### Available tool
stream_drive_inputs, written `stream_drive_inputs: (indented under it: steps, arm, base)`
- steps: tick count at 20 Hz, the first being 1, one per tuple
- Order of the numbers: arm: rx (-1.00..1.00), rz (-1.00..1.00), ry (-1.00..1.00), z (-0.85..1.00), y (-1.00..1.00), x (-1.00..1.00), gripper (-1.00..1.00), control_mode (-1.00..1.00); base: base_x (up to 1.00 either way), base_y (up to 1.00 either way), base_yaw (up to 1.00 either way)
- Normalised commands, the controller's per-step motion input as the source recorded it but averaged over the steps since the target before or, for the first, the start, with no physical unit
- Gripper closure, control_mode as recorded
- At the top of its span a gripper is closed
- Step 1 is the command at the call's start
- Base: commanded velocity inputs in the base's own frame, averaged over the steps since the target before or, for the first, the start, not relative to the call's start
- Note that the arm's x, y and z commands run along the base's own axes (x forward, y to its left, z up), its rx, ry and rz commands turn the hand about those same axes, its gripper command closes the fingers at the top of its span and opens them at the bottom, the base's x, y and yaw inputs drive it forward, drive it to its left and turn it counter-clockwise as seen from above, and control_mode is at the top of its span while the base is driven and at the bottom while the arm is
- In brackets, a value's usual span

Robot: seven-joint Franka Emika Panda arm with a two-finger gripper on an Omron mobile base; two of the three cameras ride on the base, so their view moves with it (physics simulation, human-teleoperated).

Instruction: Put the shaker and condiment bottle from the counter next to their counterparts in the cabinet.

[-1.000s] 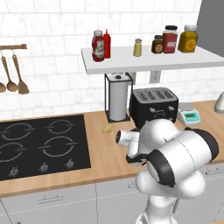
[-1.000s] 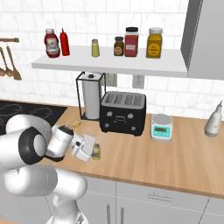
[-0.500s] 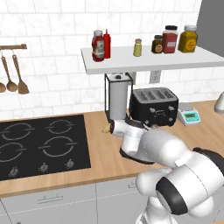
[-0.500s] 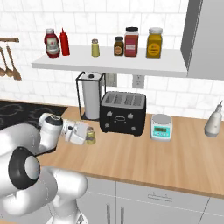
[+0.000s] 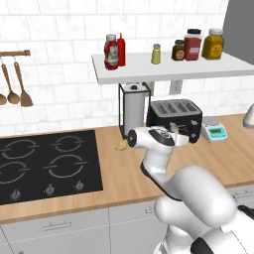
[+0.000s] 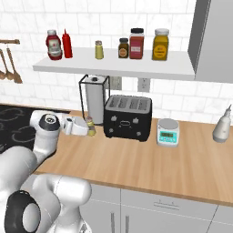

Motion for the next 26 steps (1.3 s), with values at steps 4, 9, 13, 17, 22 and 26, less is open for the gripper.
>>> stream_drive_inputs:
  steps: [4, 9, 13, 17, 22, 26]
  arm:
    - [0.0, 0.38, 0.07, 0.42, 0.13, 0.0, 1.0, -1.0]
    - [-0.01, 0.36, 0.05, 0.52, 0.12, 0.0, 1.0, -1.0]
    - [-0.04, 0.27, 0.0, 0.56, 0.2, -0.17, 1.0, -1.0]
    - [-0.05, 0.2, 0.0, 0.54, 0.26, -0.42, 1.0, -1.0]
    - [-0.04, 0.22, 0.0, 0.62, 0.25, -0.33, 1.0, -1.0]
    - [-0.02, 0.22, 0.0, 0.67, 0.23, -0.23, 1.0, -1.0]
  base:
    - [0.0, 0.0, 0.0]
    - [0.0, 0.0, 0.0]
    - [0.0, 0.0, 0.0]
    - [0.0, 0.0, 0.0]
    - [0.0, 0.0, 0.0]
    - [0.0, 0.0, 0.0]
